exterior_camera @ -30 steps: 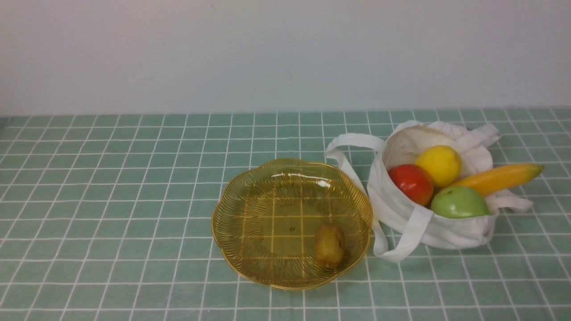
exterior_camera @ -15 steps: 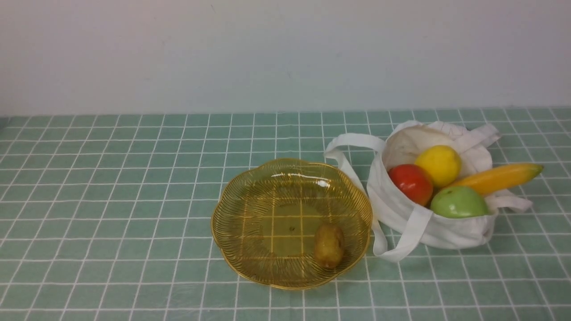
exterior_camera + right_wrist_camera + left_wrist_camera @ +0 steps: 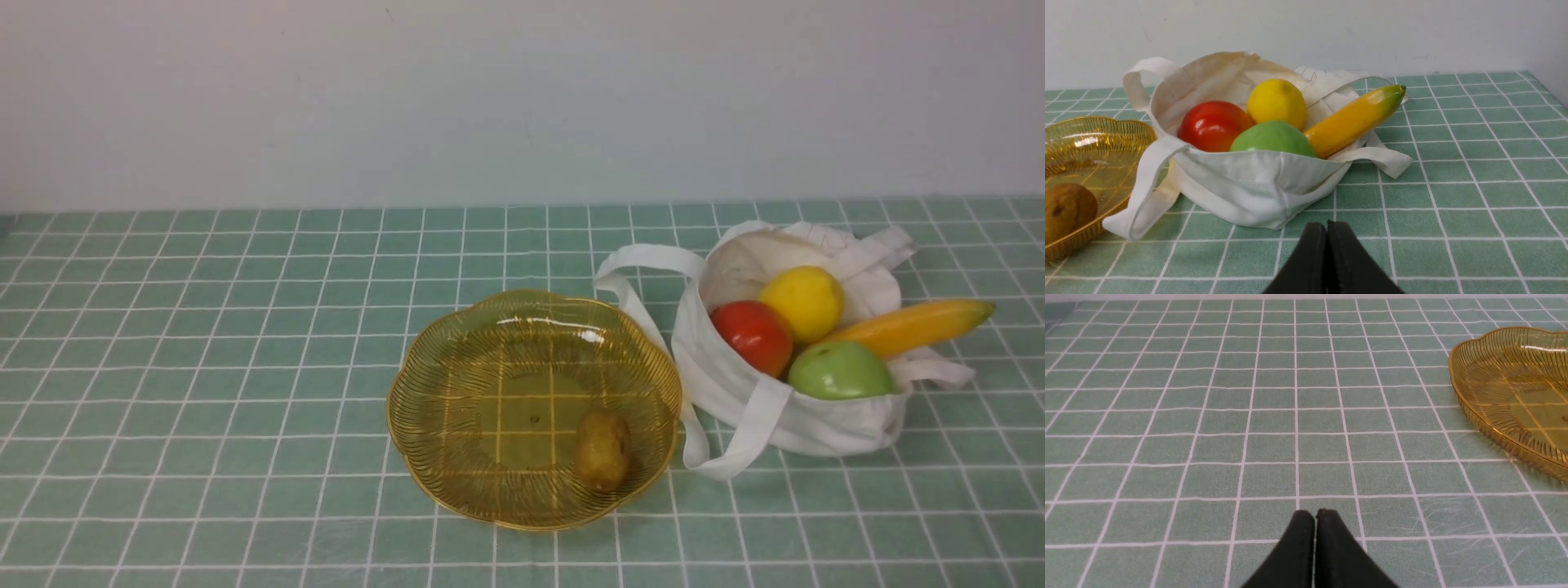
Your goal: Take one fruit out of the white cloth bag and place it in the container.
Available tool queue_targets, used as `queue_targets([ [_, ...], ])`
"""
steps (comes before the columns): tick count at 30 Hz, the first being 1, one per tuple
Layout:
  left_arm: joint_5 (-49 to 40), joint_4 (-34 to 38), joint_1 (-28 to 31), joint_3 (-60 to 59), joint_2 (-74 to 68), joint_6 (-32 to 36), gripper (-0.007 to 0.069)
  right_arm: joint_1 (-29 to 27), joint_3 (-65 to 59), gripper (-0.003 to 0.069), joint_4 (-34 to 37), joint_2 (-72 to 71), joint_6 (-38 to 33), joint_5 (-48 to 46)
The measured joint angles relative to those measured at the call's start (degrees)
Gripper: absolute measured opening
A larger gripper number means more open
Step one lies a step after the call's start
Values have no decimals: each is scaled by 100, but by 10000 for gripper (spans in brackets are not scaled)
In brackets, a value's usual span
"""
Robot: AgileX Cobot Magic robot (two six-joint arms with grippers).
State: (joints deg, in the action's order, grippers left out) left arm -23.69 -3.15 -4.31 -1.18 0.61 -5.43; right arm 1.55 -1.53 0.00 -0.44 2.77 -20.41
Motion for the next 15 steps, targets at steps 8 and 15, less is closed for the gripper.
queue_targets([
  [8, 0, 0, 0, 0, 0, 0, -8, 0, 0, -14, 0, 0, 71, 0],
  [15, 0, 0, 0, 0, 0, 0, -8, 0, 0, -14, 0, 0, 108, 0],
])
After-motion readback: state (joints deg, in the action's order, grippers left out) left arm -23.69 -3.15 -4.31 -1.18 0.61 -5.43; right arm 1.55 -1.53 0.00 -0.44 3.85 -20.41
